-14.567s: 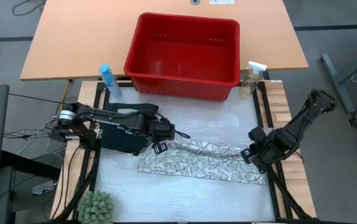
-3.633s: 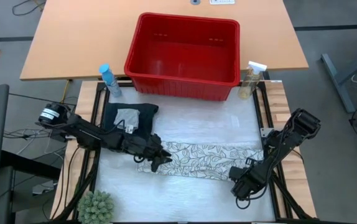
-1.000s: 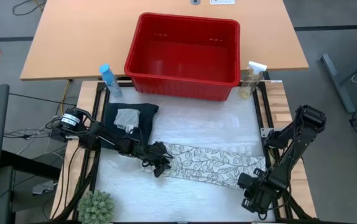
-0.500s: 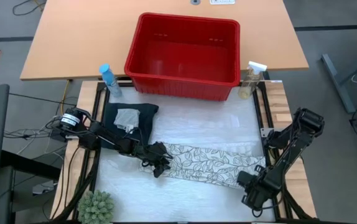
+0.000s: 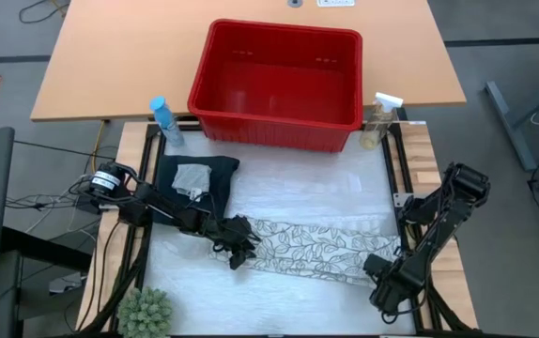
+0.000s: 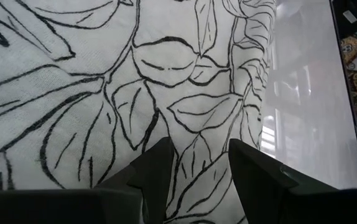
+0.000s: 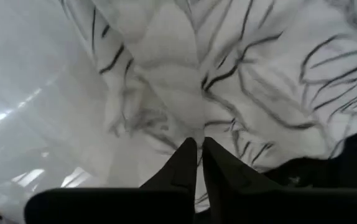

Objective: Fold Laundry from Bin
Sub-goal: Fold the white patterned shirt

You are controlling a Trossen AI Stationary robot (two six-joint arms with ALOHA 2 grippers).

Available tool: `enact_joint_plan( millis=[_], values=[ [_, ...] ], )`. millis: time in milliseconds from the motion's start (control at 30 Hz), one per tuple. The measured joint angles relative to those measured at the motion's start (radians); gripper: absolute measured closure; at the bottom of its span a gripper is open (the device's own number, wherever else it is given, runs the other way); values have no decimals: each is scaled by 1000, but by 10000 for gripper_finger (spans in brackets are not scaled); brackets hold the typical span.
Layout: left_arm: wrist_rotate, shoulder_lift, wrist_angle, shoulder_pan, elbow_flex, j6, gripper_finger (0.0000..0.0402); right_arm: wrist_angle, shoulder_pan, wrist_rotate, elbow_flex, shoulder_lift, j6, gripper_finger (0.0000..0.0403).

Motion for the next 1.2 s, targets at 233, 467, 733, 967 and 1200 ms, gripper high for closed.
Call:
enact_joint_plan(
  millis=[233,467,733,967,1200],
  values=[
    [13,0,-4,0,0,8,246,93,12,-3,0,-12,-80,348],
    [46,-1,-19,0,2,28,246,138,62,200,0,-37,115,347],
    [46,-4,-20,0,2,10,246,112,-33,330,0,-18,480,365],
    [62,-16,-45,2,2,-21,246,76,-146,217,-1,4,342,379],
    [63,-17,-47,-3,2,-49,246,-14,-168,108,-2,14,336,344]
  ],
)
